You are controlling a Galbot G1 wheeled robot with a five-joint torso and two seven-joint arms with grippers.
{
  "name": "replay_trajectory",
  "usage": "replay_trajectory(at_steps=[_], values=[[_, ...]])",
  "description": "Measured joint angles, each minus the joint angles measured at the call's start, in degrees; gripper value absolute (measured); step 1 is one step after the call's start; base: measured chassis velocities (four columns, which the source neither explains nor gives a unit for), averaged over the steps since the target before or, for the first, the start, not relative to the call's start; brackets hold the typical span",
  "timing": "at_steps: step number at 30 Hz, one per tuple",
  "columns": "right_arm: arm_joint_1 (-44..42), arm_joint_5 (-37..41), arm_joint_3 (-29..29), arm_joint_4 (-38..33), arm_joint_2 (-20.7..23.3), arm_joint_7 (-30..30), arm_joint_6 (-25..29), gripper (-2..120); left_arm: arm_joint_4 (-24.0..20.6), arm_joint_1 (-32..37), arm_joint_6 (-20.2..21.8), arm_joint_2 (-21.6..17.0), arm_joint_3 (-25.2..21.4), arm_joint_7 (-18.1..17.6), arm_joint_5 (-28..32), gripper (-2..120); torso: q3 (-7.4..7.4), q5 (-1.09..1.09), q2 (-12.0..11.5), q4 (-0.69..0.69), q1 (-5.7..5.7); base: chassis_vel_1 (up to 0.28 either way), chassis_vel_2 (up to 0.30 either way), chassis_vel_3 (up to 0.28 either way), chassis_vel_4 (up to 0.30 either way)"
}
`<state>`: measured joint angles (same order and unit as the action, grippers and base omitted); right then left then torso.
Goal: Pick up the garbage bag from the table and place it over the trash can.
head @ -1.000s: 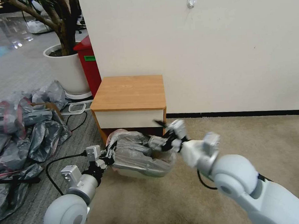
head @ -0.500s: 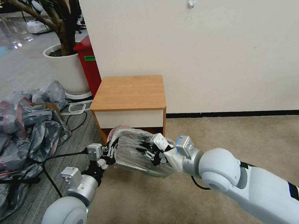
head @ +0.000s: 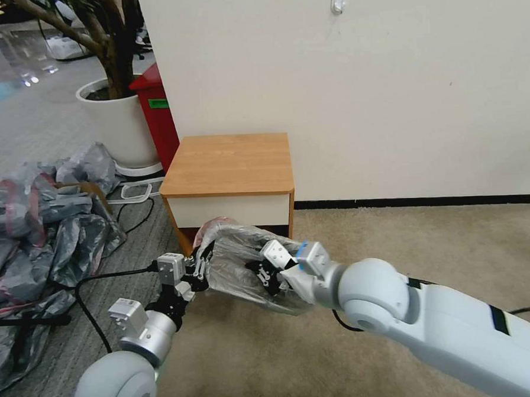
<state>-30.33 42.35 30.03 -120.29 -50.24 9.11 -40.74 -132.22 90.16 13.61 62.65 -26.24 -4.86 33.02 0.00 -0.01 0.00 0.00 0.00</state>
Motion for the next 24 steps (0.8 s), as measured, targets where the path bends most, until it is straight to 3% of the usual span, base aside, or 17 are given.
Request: replay_trajectory(at_steps=[7,24], values=[[3.66,-1.66,4.93,5.25,-2.53,2.95,0.11,0,-0.37,-0.08,0.30,0.44,0.37,-0.03,-0.33,10,0.00,0.00,0.00,0.00,0.00,0.000,0.000,0.000,0.000],[7.98,-1.83,9.98,10.44,-4.15,6.04,0.18,0,-0.70,-0.34,1.25,1.26,1.88,0.50,-2.59,9,0.00,0.00,0.00,0.00,0.00,0.000,0.000,0.000,0.000]])
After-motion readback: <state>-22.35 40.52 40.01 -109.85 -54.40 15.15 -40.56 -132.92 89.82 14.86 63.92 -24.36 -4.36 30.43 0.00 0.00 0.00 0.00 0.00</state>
